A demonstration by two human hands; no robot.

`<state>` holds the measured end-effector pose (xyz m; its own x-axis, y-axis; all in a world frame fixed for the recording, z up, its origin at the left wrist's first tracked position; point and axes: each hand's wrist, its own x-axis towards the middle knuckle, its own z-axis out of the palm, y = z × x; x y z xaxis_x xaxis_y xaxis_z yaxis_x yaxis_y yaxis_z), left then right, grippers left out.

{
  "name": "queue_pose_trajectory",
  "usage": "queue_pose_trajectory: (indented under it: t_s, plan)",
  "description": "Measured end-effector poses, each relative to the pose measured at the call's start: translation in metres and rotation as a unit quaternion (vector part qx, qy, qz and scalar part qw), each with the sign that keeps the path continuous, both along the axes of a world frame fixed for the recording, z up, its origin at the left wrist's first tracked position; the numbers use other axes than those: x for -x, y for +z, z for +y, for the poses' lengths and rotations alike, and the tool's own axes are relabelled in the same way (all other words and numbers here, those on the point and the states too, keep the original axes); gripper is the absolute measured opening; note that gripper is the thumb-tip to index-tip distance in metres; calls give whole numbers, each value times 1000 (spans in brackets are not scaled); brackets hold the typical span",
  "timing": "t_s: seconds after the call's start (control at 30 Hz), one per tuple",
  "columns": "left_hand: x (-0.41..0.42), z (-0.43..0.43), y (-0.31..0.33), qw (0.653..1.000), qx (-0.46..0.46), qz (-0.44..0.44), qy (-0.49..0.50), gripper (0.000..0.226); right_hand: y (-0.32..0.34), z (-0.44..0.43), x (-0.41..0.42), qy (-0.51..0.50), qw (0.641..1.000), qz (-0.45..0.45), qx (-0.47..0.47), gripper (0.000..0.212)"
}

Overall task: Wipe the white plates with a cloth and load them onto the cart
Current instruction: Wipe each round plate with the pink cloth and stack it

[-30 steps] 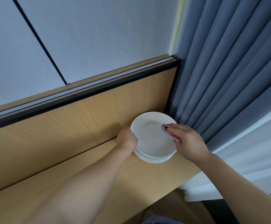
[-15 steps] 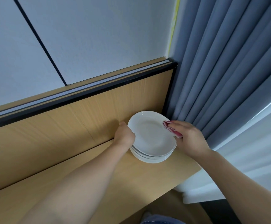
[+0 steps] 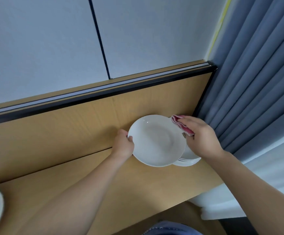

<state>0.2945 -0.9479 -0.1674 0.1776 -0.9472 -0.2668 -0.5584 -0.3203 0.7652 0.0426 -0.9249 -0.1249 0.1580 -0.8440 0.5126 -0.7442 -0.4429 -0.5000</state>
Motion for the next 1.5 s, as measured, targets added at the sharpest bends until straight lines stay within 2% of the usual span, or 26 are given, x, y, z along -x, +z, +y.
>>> queue_pose_trajectory:
  t_s: [0.17,0.33,0.53,0.73,1.0,1.13,1.2,1.27,1.37,1.5]
  plan:
    - [-71,33,-6,999,0,-11,34,5,-12,0,-64,48,999,-4,-24,53]
    - [-149,78,-29,995,-41,1,90,5,-21,16,-135,83,995,11,-58,47]
    - [-212,126,-57,985,-88,10,149,10,-33,45,-210,131,988,15,-83,52]
    - [-237,146,-79,983,-99,0,156,7,-56,57,-254,141,984,42,-105,43]
    - [-241,156,-93,983,-92,-2,156,8,-69,60,-276,155,985,44,-69,45]
    - [-244,160,-98,982,-107,9,153,4,-84,56,-288,177,979,58,-85,44]
    - [-247,161,-99,984,-120,-11,131,4,-96,55,-298,183,972,73,-124,45]
    - [-252,160,-96,986,-128,-65,83,15,-114,53,-308,174,959,108,-195,44]
    - [-262,160,-94,983,-123,-135,-29,52,-138,53,-325,168,924,190,-285,52]
    - [-277,165,-90,968,-148,-119,-164,102,-150,65,-341,139,899,207,-359,58]
